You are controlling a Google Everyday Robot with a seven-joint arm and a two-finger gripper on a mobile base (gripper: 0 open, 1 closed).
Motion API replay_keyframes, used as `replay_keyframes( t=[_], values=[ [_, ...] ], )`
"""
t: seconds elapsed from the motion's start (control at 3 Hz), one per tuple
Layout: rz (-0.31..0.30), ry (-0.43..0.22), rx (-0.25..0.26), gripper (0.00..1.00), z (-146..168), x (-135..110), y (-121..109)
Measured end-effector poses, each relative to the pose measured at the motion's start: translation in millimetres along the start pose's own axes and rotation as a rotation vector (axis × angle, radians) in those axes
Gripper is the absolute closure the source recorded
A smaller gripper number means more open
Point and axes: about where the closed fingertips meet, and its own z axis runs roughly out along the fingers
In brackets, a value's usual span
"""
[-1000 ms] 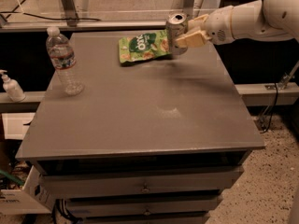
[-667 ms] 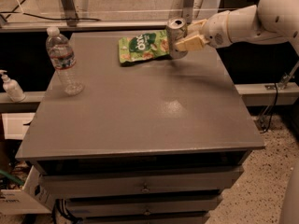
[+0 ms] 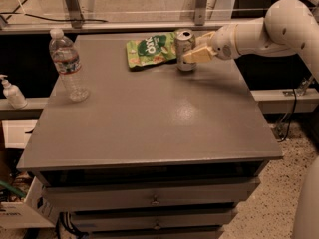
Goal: Move 7up can near green rice chip bag
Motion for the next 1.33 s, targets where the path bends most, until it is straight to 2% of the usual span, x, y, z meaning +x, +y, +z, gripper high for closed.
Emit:
replay_keyframes(
  t=[1.0, 1.33],
  values=[
    [0.042, -0.002, 0.011, 0.13, -11, 15, 7],
    [0.041, 0.000, 0.014, 0.00, -18, 16, 9]
  ],
)
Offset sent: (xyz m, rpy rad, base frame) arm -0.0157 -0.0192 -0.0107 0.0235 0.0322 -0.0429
